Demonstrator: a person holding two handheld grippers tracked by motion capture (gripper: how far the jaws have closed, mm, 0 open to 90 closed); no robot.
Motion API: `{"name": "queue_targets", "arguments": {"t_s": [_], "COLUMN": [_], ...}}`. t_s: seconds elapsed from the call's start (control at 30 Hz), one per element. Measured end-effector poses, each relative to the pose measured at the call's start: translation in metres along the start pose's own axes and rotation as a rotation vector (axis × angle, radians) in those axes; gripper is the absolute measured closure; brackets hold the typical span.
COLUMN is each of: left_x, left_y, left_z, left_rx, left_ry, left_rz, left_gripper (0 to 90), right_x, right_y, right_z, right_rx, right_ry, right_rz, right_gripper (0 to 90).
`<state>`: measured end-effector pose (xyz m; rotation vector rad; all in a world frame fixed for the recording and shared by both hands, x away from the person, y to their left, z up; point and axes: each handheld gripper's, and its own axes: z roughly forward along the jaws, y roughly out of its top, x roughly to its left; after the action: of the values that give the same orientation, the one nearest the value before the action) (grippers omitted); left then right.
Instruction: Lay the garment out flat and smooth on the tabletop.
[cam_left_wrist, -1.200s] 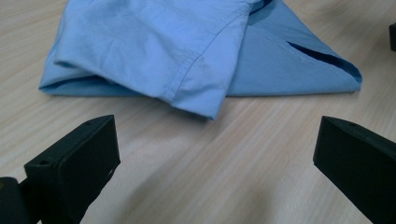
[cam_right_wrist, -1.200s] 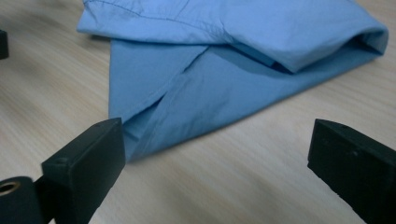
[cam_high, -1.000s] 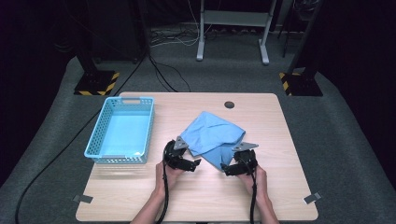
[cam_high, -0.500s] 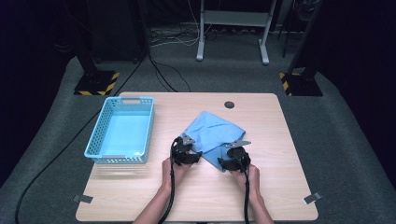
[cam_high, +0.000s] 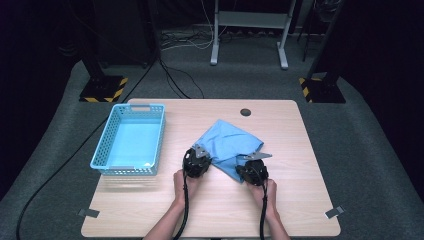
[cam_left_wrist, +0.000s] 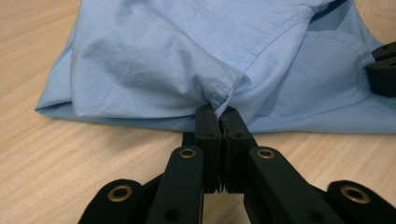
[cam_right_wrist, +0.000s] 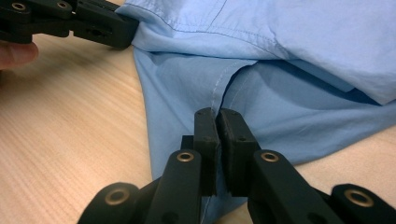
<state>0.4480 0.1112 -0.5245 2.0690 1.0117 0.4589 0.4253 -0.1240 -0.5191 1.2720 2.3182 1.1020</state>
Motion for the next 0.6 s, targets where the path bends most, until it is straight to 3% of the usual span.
{"name": "queue_targets", "arguments": {"t_s": [0.6], "left_x": [-0.014], "left_y": [-0.022], "left_z": [-0.025], "left_rx": [-0.002], "left_ry": [-0.035], "left_rz": [0.011], "left_gripper": [87.3], "right_x": [0.02], "right_y": [-0.018], "right_z": [-0.015], "right_rx": [-0.013], "right_ry": [0.012], "right_rz": [-0.03], "right_gripper": [85.9]}}
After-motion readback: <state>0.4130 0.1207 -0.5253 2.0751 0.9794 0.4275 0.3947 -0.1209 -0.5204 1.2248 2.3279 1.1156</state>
